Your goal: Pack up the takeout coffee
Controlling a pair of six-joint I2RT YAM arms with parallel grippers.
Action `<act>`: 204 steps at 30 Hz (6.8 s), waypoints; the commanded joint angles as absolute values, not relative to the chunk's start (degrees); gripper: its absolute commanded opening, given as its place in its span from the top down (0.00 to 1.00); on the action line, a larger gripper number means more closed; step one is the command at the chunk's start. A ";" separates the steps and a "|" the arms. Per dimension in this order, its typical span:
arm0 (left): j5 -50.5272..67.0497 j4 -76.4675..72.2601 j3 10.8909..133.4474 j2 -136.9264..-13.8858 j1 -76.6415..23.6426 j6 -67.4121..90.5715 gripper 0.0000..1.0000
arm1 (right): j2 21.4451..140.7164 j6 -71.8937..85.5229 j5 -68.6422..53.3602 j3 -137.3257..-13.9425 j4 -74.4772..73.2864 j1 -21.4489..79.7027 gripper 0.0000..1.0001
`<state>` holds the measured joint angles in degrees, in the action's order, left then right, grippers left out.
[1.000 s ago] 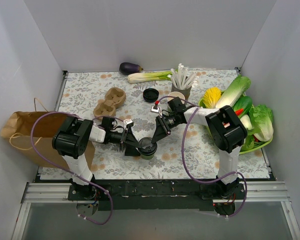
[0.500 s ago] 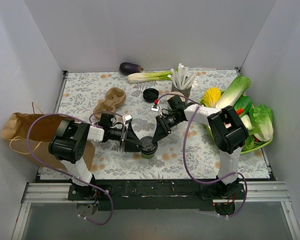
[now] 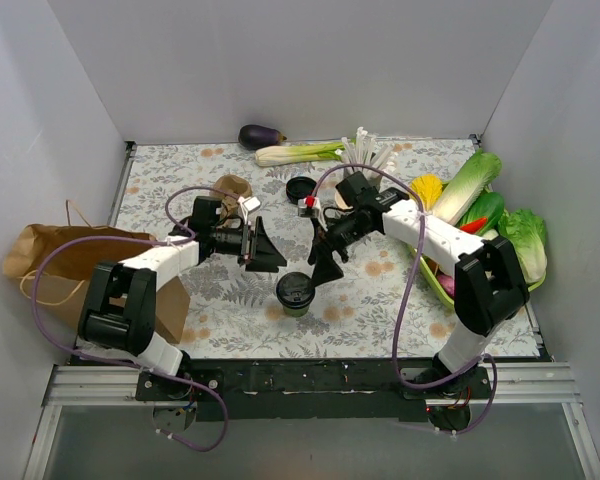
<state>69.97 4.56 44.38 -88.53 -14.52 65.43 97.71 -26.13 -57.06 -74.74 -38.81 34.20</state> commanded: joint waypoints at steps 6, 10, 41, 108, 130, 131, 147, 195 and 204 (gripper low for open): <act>59.68 31.08 61.95 -80.17 -14.94 43.97 0.02 | 96.85 -43.59 -39.67 -83.13 -45.53 44.55 0.02; 58.36 35.24 66.00 -77.88 -14.85 42.28 0.02 | 98.17 -45.78 -34.55 -84.81 -45.26 49.12 0.02; 50.80 36.74 69.61 -74.09 -6.07 43.51 0.02 | 95.98 -46.94 -27.86 -83.49 -47.29 56.16 0.02; 54.05 32.52 65.39 -74.18 -4.22 47.81 0.02 | 96.77 -43.95 -23.38 -84.99 -44.65 55.99 0.02; 54.76 31.73 63.90 -73.83 -3.08 49.22 0.02 | 97.91 -45.00 -25.84 -82.88 -47.55 55.99 0.16; 54.76 31.82 63.90 -73.74 -3.08 49.22 0.02 | 98.00 -45.09 -25.67 -83.14 -47.55 55.99 0.17; 53.61 32.34 67.32 -75.76 -1.67 48.52 0.02 | 106.69 -47.37 -22.24 -99.73 -47.20 44.57 0.30; 17.23 53.88 107.40 -114.96 -4.48 14.51 0.45 | 107.85 -36.39 -21.45 -116.03 -51.59 34.10 0.03; 15.29 52.91 107.05 -117.95 -5.45 14.06 0.52 | 105.56 -37.18 -20.30 -112.06 -51.68 34.10 0.03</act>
